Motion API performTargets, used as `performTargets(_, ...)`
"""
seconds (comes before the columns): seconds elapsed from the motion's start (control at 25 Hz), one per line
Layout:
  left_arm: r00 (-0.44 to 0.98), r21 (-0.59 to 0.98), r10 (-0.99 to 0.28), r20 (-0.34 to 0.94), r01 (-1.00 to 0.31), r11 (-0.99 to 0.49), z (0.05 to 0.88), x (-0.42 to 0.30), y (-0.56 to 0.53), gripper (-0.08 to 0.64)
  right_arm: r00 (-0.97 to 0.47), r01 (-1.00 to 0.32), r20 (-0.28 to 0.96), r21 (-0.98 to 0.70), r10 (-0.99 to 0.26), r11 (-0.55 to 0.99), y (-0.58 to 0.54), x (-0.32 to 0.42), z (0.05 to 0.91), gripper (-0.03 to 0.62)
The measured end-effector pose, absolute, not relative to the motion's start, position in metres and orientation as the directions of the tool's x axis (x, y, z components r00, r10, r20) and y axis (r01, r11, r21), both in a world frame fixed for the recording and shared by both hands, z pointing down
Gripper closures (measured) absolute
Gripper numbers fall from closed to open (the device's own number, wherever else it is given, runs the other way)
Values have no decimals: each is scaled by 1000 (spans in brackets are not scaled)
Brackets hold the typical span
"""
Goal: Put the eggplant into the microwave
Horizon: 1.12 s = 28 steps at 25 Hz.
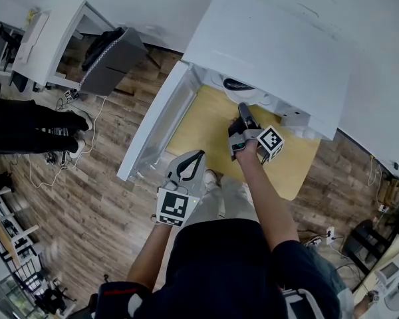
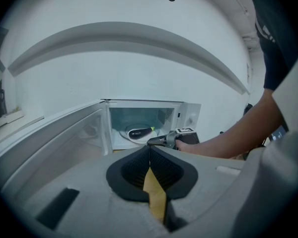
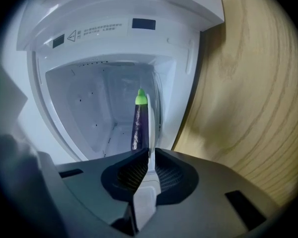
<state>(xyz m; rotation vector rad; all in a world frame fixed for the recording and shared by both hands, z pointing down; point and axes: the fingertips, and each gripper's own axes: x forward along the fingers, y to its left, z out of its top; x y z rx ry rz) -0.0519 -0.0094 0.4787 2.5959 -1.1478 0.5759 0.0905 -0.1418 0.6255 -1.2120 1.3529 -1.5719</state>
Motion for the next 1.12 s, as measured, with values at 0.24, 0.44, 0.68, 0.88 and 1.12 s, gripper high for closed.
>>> performTargets(0.24, 613, 67, -651, 447, -749, -659, 479, -50, -11, 543, -280, -43, 188, -982, -942, -183, -150, 97, 623, 563)
performTargets(0.44, 611, 67, -653, 447, -751, -657, 479, -52, -14, 543, -267, -51, 200, -980, -943, -193, -155, 102, 624, 568)
performTargets(0.68, 611, 69, -653, 448, -752, -656, 481, -51, -17, 543, -262, -59, 216, -976, -940, -208, -160, 105, 625, 569)
performTargets(0.88, 611, 68, -653, 448, -751, -657, 480, -51, -20, 543, -258, -47, 196, -981, -946, -190, -167, 106, 622, 569)
performTargets(1.12, 608, 69, -655, 449, -754, -653, 481, -54, -21, 543, -253, -50, 197, -980, -947, -190, -173, 108, 621, 569)
